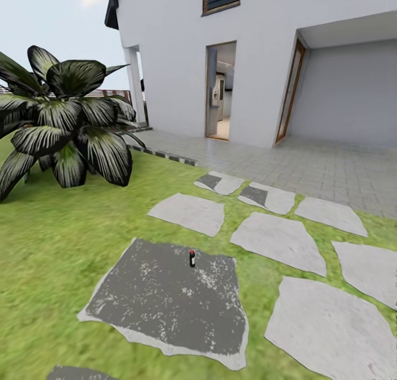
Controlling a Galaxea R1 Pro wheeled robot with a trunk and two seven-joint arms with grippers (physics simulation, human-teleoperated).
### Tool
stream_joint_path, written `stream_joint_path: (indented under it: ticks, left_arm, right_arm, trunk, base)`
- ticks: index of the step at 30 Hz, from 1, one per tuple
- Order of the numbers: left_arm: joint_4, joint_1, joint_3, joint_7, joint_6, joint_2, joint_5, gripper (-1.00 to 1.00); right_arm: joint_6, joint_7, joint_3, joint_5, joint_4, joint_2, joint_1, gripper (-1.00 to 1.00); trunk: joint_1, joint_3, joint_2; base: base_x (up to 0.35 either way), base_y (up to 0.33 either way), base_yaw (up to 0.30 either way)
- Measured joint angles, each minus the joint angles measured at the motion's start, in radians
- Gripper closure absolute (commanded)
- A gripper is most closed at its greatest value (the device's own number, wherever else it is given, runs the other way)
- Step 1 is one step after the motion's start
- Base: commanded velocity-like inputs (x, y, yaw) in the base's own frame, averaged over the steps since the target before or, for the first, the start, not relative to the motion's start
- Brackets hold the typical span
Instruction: In the garden, pick up the pesticide atomizer on the floor and spray pesticide onto both trees until each tree trunk is fully covered.
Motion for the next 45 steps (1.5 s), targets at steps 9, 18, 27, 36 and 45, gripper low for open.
stream_joint_path:
  ticks: [9, 18, 27, 36, 45]
  left_arm:
    - [0.0, 0.0, 0.0, 0.0, 0.0, 0.0, 0.0, -1.0]
    - [0.0, 0.0, 0.0, 0.0, 0.0, 0.0, 0.0, -1.0]
    - [0.0, 0.0, 0.0, 0.0, 0.0, 0.0, 0.0, -1.0]
    - [0.0, 0.0, 0.0, 0.0, 0.0, 0.0, 0.0, -1.0]
    - [0.0, 0.0, 0.0, 0.0, 0.0, 0.0, 0.0, -1.0]
  right_arm:
    - [0.0, 0.0, 0.0, 0.0, 0.0, 0.0, 0.0, -1.0]
    - [0.0, 0.0, 0.0, 0.0, 0.0, 0.0, 0.0, -1.0]
    - [0.0, 0.0, 0.0, 0.0, 0.0, 0.0, 0.0, -1.0]
    - [0.0, 0.0, 0.0, 0.0, 0.0, 0.0, 0.0, -1.0]
    - [0.0, 0.0, 0.0, 0.0, 0.0, 0.0, 0.0, -1.0]
  trunk:
    - [0.0, 0.0, 0.0]
    - [0.0, 0.001, 0.0]
    - [0.0, 0.001, 0.0]
    - [0.0, 0.001, 0.0]
    - [0.0, 0.002, 0.0]
  base:
    - [0.291, 0.155, -0.26]
    - [0.337, 0.003, -0.26]
    - [0.328, 0.097, -0.26]
    - [0.29, 0.222, -0.26]
    - [0.28, 0.229, -0.26]
